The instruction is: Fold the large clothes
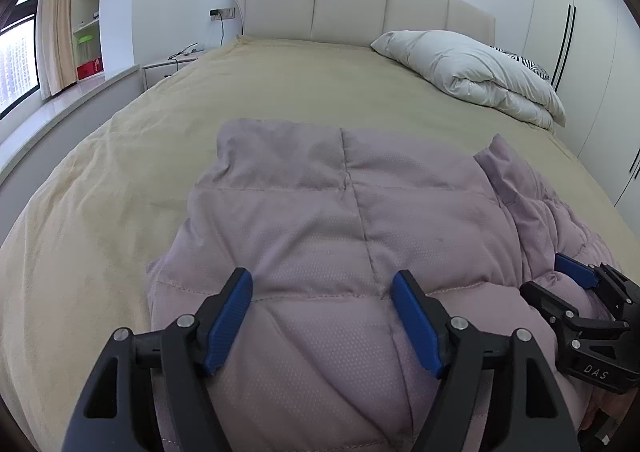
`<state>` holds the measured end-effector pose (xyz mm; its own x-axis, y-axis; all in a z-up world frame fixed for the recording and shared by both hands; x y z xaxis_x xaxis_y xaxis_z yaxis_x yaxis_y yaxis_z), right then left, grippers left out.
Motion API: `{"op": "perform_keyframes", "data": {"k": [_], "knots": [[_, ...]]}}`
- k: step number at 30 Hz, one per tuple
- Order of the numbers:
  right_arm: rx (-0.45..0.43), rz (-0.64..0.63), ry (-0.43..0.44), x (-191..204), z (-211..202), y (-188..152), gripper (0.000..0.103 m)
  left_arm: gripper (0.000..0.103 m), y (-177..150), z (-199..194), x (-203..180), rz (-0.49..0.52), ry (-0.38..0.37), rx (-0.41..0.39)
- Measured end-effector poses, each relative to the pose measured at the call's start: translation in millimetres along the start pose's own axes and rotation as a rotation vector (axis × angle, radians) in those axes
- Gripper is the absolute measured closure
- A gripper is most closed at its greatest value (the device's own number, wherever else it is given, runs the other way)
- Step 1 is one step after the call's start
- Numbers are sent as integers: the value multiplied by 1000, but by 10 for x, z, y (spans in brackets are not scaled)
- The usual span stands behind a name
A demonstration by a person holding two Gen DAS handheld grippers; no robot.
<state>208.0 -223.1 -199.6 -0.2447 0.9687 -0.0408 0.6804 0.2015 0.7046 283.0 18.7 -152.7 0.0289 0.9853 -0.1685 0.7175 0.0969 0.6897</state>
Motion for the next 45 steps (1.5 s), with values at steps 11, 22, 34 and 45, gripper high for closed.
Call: {"op": "perform_keyframes", "data": {"k": [11, 22, 34, 45], "knots": [[-21, 3, 9, -55, 44, -22, 27, 27, 11, 65, 24, -25, -20, 28], [-82, 198, -107, -992, -703, -99, 26, 27, -64, -308, -547, 64, -43, 16], [-9, 223, -85, -1226, -246, -530, 22, 20, -159, -68, -487, 57, -47, 20], [-27, 232, -66, -1187, -288, -610, 22, 21, -113, -137, -421, 23, -87, 36]]}}
Point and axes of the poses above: each gripper's, at about its wrist camera, not at the fingertips, and z roughly the way its jaws point, x to its left, y to its top, the point moved 3 cm from there along z, roughly the way its jaws point, and after that the axes turned 6 degrees about -z, right-handed, at the moved point
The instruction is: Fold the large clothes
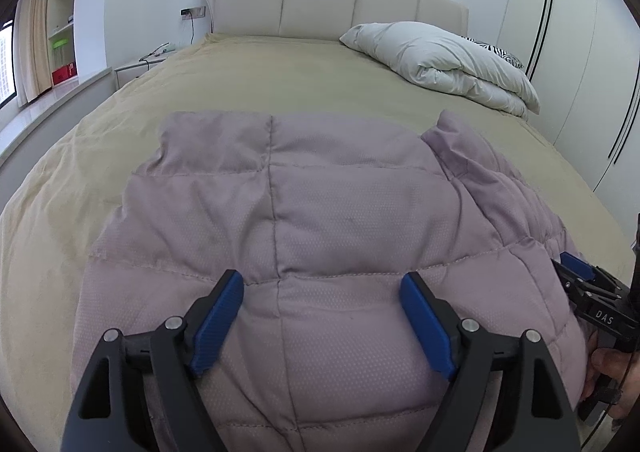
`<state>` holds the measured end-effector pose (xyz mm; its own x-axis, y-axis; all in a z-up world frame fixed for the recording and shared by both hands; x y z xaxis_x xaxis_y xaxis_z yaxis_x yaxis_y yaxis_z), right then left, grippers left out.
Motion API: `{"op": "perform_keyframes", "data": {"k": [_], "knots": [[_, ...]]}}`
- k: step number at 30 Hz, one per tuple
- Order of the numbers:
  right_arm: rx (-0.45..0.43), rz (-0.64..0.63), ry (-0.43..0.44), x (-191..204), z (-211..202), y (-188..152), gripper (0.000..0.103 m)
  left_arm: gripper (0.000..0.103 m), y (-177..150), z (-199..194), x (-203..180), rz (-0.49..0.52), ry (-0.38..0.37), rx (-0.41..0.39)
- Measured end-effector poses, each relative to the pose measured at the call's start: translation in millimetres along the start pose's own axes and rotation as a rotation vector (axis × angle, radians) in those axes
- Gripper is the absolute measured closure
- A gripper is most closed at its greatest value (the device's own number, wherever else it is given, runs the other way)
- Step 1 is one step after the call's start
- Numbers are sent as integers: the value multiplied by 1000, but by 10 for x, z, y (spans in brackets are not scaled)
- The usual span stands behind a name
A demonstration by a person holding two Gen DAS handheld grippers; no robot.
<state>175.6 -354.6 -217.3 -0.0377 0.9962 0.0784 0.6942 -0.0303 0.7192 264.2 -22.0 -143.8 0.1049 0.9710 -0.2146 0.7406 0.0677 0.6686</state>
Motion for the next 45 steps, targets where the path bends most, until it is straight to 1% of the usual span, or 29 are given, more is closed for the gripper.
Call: {"op": "perform_keyframes", "data": {"k": [2, 4, 5, 6, 7, 8, 9, 11, 13, 14, 17, 18, 20, 22, 26, 28, 31, 34, 36, 38, 42, 45], "knots": [[15, 25, 36, -42, -63, 48, 22, 21, 39, -180, 41, -33, -19, 2], [24, 54, 78, -79, -159, 76, 18, 19, 67, -467, 138, -64, -30, -33], [18, 71, 93, -95, -242, 84, 18, 12, 78, -603, 199, -70, -24, -58], [7, 89, 108, -115, -329, 90, 14, 8, 92, -764, 300, -82, -13, -88], [-13, 113, 129, -142, -437, 98, 9, 0, 106, -888, 408, -103, -4, -110], [-35, 137, 154, -175, -539, 104, 6, 0, 110, -1000, 536, -132, -2, -126], [-55, 156, 181, -210, -641, 108, 2, 0, 110, -1073, 667, -162, -3, -123], [-67, 186, 230, -283, -781, 116, 0, 0, 86, -1123, 958, -228, 2, -79], [-35, 227, 268, -383, -836, 108, 0, 0, 27, -1124, 1234, -306, -7, -43], [-22, 251, 289, -437, -852, 95, 0, 0, -4, -1103, 1347, -352, -28, -17], [-8, 387, 391, -710, -871, 43, 0, 0, -102, -988, 1570, -485, -109, 67], [6, 430, 408, -794, -860, 18, 0, 0, -142, -943, 1599, -517, -138, 85], [34, 514, 439, -979, -805, -27, 0, 0, -189, -855, 1634, -559, -162, 112], [29, 569, 454, -1136, -771, -68, 0, 0, -215, -790, 1656, -577, -186, 129], [30, 630, 436, -1413, -625, -95, 0, 0, -228, -685, 1693, -603, -210, 157], [67, 656, 438, -1470, -475, -133, 0, 0, -233, -624, 1704, -599, -206, 172], [121, 669, 462, -1517, -205, -142, 0, 0, -274, -510, 1739, -600, -219, 215], [179, 686, 510, -1483, 71, -161, 0, 0, -283, -448, 1735, -583, -229, 232], [204, 668, 519, -1437, 251, -93, 0, 0, -265, -423, 1721, -576, -255, 244], [224, 623, 534, -1347, 368, -40, 0, 0, -245, -396, 1719, -577, -284, 258], [271, 584, 585, -1257, 559, 27, 0, 0, -219, -327, 1728, -594, -339, 271], [289, 560, 611, -1230, 644, 63, 0, 0, -192, -287, 1692, -590, -378, 279]]}}
Point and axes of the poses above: each gripper's, at about its wrist camera, not at the fingertips, and z roughly the way its jaws point, x to its left, y to its top, the point moved 3 cm from there along z, roughly the way its jaws point, and after that the axes turned 6 degrees about -z, right-handed, at the moved point
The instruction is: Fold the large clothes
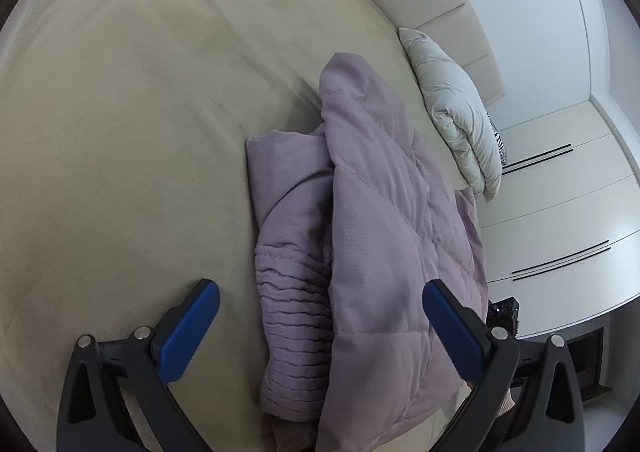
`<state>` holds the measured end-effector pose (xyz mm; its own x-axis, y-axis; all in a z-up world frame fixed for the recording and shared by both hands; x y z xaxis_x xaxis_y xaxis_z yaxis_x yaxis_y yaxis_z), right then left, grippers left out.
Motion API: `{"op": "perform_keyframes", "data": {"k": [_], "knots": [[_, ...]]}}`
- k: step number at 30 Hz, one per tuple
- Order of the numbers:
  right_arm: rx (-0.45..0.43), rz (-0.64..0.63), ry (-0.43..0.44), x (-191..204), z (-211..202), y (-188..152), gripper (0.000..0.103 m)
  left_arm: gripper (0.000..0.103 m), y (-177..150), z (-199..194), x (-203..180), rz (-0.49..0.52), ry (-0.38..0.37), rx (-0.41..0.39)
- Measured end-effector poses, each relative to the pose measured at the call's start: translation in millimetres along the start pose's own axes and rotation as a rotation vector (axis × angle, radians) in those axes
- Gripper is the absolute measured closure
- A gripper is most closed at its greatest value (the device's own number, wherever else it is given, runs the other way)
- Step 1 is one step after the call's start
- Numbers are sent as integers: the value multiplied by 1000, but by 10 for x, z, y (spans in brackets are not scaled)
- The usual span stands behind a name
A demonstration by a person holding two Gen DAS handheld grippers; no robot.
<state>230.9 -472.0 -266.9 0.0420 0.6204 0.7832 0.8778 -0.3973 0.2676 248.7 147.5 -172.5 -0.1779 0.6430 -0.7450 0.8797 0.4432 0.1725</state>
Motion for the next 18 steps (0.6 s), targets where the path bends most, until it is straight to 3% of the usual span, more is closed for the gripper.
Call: {"op": "perform_keyframes", "data": {"k": [3, 5, 11, 13, 18], "knots": [[22, -42, 0, 27, 110, 58, 0, 5, 22, 95, -64, 32, -6, 36], [36, -67, -14, 53, 167, 64, 0, 18, 42, 200, -84, 46, 10, 66], [68, -107, -38, 195, 390, 94, 4, 25, 93, 311, -29, -2, -11, 89], [72, -123, -47, 231, 451, 113, 11, 27, 107, 329, -3, -16, -21, 97], [75, -155, -108, 359, 596, 124, 27, 50, 58, 355, -21, 1, -1, 90]]}}
Point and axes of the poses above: each gripper's, at about its wrist camera, not at the fingertips, and z roughly the way its jaws point, x to its left, y to its top, the point moved 3 cm from there along z, roughly the way its jaws point, and after that the axes turned 6 degrees about -z, right-handed, at the moved point
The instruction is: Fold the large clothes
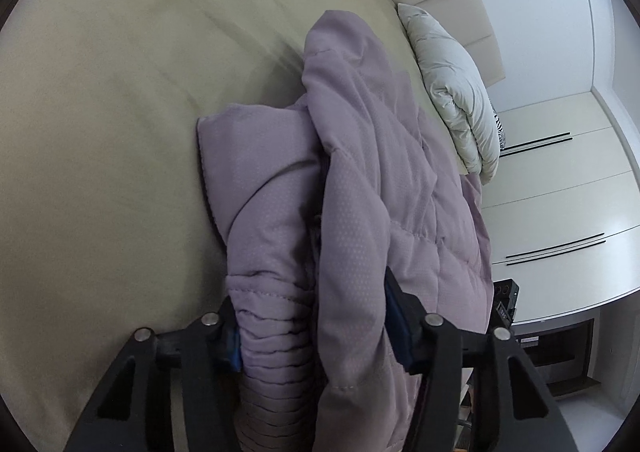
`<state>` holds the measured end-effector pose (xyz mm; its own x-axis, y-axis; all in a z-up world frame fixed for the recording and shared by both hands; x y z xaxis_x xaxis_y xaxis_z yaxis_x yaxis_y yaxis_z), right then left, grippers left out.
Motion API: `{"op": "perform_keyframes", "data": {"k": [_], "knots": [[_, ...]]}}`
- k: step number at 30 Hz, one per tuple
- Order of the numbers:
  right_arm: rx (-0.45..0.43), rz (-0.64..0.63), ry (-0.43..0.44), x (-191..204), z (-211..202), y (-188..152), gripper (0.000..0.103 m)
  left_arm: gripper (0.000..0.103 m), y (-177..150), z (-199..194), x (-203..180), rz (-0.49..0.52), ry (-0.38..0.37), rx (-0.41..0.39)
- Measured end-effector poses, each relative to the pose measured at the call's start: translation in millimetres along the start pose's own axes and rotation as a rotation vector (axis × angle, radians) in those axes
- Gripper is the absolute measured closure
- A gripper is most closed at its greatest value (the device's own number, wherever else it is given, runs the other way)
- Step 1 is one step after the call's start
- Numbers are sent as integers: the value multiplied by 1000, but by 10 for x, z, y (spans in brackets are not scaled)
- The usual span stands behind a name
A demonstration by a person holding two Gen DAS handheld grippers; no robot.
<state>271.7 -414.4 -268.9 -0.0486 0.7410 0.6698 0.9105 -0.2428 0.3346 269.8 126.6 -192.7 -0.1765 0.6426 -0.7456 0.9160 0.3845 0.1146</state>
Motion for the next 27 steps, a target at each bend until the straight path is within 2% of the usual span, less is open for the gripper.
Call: {"op": "perform_keyframes", "data": {"k": [2, 6, 9, 13, 17, 23, 27], "knots": [[-2, -39, -55, 107, 15, 11, 32, 59, -28, -33, -63, 19, 38, -14], [-15, -179, -229, 484, -70, -11, 53, 68, -107, -127, -333, 115, 160, -51], [-36, -237, -293, 733, -158, -37, 65, 71, -171, -236, -434, 129, 177, -65], [-76, -271, -294, 1039, -344, -141, 72, 73, -360, -461, -495, 144, 170, -73], [-90, -292, -252, 1335, -529, -346, 73, 73, -616, -769, -520, 166, 164, -81], [-84, -314, -178, 1799, -722, -815, 73, 73, -1071, -1284, -399, 174, 170, -88], [-72, -309, -145, 1950, -760, -1145, 73, 73, -1412, -1561, -254, 182, 174, -89]]}}
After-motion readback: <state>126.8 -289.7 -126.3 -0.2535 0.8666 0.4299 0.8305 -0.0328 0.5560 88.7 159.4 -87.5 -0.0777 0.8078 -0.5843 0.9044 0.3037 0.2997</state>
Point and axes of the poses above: each gripper's, at about its wrist camera, not at the fingertips, and z roughly the way its jaws point, x to its left, y to its top, the point moved 3 cm from there along z, roughly the way its jaws point, and after that the axes turned 6 degrees about -z, right-handed, at the moved point
